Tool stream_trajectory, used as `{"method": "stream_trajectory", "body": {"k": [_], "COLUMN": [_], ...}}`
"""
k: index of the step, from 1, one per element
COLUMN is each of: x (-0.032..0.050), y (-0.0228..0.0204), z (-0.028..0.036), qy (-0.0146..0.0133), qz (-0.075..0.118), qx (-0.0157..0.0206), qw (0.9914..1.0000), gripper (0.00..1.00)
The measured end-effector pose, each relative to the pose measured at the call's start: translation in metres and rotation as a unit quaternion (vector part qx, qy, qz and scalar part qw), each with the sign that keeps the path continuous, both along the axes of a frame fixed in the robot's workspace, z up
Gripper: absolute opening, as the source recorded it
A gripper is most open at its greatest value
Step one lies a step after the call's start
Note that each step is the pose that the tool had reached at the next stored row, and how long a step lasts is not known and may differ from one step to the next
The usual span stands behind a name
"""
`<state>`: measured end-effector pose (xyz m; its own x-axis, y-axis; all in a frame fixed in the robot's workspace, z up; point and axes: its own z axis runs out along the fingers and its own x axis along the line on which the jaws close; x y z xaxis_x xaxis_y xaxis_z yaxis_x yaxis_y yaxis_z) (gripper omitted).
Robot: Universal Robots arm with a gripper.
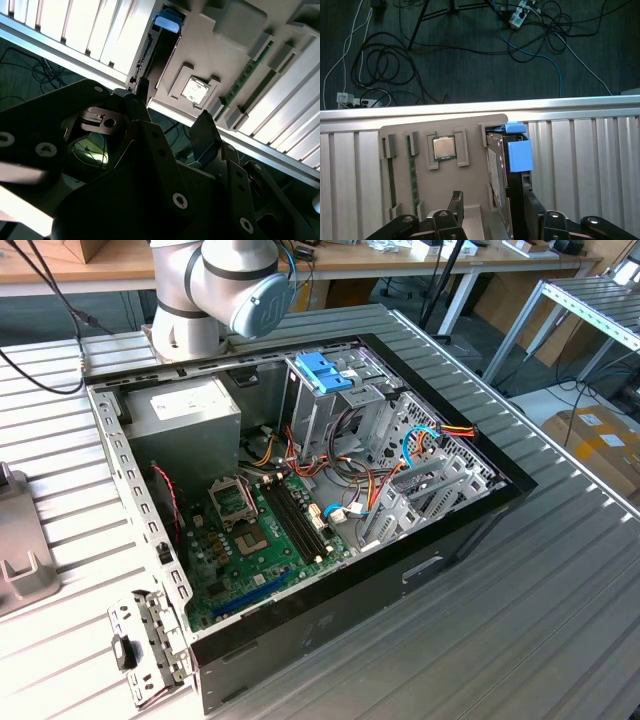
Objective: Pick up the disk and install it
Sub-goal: 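Pick up the disk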
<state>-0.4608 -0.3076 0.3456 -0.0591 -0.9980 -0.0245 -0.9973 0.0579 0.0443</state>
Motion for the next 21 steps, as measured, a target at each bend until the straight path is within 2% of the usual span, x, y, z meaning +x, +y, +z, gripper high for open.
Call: {"method": "stream_trajectory", "body": {"k": [9,18,21], "x": [-0.0002,-0.0007,-0.0022], "y": [0.0055,0.0098,0.0105], "z": [-0.0013,-0.0024,-0.0029], "qy": [0.0,0.0,0.0], "qz": [0.002,0.034,0.035], "qx": [0.0,0.0,0.0], "qw": [1.0,0.99943,0.99937], "gripper": [0.6,0.6,0.6]}}
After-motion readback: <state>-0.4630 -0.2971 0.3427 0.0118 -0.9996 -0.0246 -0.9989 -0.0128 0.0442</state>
